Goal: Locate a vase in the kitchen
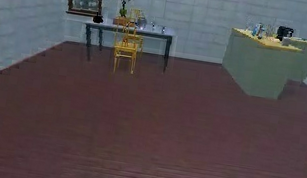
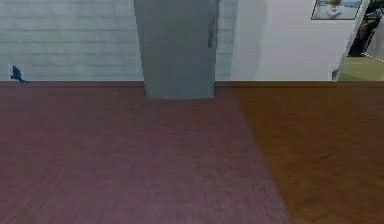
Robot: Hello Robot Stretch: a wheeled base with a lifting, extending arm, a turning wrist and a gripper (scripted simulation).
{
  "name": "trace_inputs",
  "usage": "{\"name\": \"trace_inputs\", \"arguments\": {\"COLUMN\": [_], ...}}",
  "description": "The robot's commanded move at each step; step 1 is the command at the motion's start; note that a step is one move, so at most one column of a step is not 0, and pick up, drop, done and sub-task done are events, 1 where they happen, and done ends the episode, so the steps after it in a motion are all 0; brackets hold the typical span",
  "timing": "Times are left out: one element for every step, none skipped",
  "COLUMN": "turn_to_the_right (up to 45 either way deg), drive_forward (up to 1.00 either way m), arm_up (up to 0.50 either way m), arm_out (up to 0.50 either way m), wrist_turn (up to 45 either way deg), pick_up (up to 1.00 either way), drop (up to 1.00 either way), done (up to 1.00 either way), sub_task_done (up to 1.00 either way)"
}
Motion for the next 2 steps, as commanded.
{"name": "trace_inputs", "arguments": {"turn_to_the_right": [0.0, 0.0], "drive_forward": [1.0, 1.0], "arm_up": [0.0, 0.0], "arm_out": [0.0, 0.0], "wrist_turn": [0.0, 0.0], "pick_up": [0.0, 0.0], "drop": [0.0, 0.0], "done": [0.0, 0.0], "sub_task_done": [0.0, 0.0]}}
